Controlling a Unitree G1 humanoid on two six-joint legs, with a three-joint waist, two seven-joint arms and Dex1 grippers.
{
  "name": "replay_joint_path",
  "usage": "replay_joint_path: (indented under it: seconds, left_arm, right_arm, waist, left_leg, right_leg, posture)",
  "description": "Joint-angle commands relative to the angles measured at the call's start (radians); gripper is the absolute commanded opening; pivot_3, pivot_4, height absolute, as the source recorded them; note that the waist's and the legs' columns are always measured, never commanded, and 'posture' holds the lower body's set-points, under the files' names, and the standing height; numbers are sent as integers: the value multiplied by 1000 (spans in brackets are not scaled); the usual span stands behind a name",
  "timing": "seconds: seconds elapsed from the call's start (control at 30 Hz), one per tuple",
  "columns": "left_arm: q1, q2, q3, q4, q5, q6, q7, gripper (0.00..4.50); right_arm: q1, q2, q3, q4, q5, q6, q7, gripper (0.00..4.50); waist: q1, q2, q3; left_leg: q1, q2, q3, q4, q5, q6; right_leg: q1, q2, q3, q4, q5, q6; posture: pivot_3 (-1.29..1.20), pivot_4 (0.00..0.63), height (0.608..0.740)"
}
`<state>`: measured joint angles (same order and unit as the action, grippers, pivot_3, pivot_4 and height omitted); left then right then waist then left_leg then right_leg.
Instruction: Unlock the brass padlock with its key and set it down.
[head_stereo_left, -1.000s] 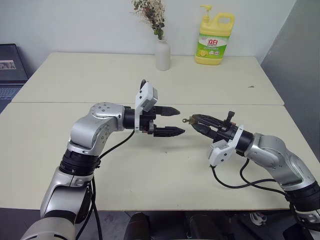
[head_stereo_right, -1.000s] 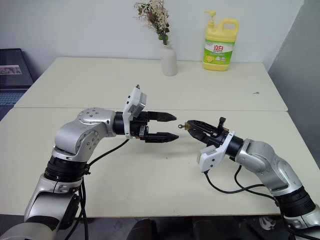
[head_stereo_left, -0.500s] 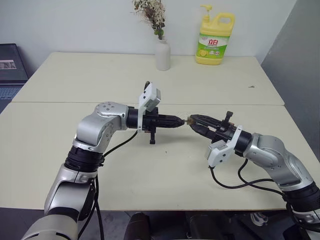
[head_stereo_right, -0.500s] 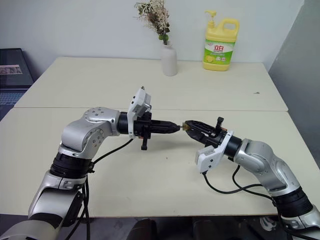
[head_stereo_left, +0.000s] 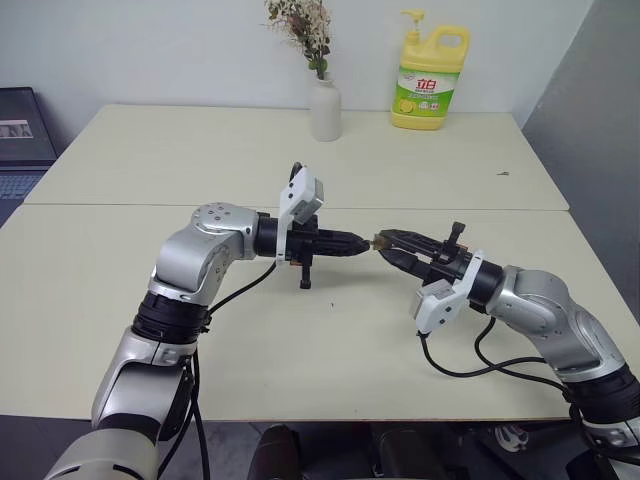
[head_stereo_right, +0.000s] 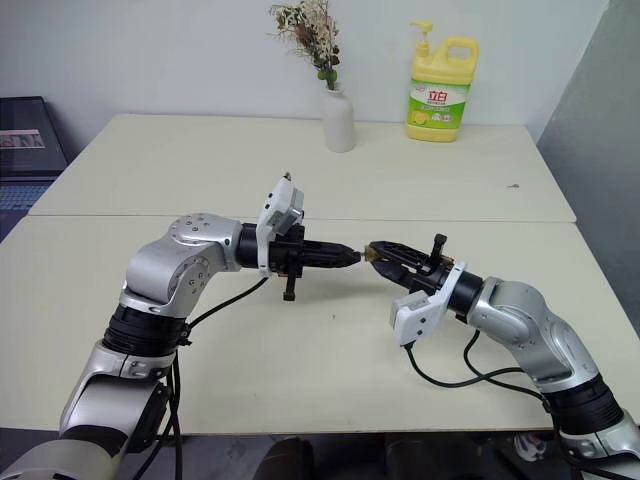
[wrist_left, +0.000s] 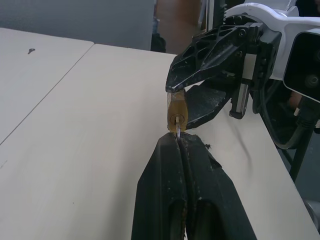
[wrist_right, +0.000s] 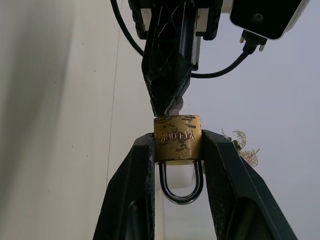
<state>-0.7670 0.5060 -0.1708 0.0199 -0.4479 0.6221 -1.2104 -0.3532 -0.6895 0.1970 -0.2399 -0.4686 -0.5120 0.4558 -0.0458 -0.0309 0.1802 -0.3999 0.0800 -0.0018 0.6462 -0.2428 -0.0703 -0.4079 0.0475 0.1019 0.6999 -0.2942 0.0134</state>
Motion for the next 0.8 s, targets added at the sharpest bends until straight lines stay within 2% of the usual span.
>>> replay_joint_path:
  seconds: [0.03,0.1,0.13,0.17,0.27,0.8]
  left_arm:
    - [-15,-11,6,-17,-16,-6,-2,0]
    - [-19,-11,15,-12,-30,22,2,0]
    - [-21,-10,14,-8,-26,22,5,388]
    - [-21,-7,10,-4,-19,13,3,534]
    - [-19,-3,7,-1,-16,9,-3,1447]
    - [-30,-9,17,20,-39,28,-13,1463]
  right_arm:
    - [-14,8,-18,-38,29,-9,3,937]
    - [-11,9,-18,-38,31,-6,6,937]
    - [-10,8,-17,-39,32,-6,8,937]
    - [-9,8,-18,-38,33,-5,10,937]
    - [-6,7,-19,-36,35,-5,15,937]
    - [-3,7,-22,-38,44,-4,29,937]
  waist:
    - [0,0,0]
    - [0,0,0]
    - [0,0,0]
    - [0,0,0]
    - [0,0,0]
    - [0,0,0]
  left_leg:
    - [0,0,0,0,0,0]
    - [0,0,0,0,0,0]
    - [0,0,0,0,0,0]
    - [0,0,0,0,0,0]
    - [0,0,0,0,0,0]
    - [0,0,0,0,0,0]
  right_leg:
    - [0,0,0,0,0,0]
    - [0,0,0,0,0,0]
    - [0,0,0,0,0,0]
    - [0,0,0,0,0,0]
    - [0,0,0,0,0,0]
    - [0,0,0,0,0,0]
  posture:
    - [0,150,740]
    - [0,150,740]
    - [0,150,740]
    - [0,150,740]
    - [0,150,740]
    - [0,150,740]
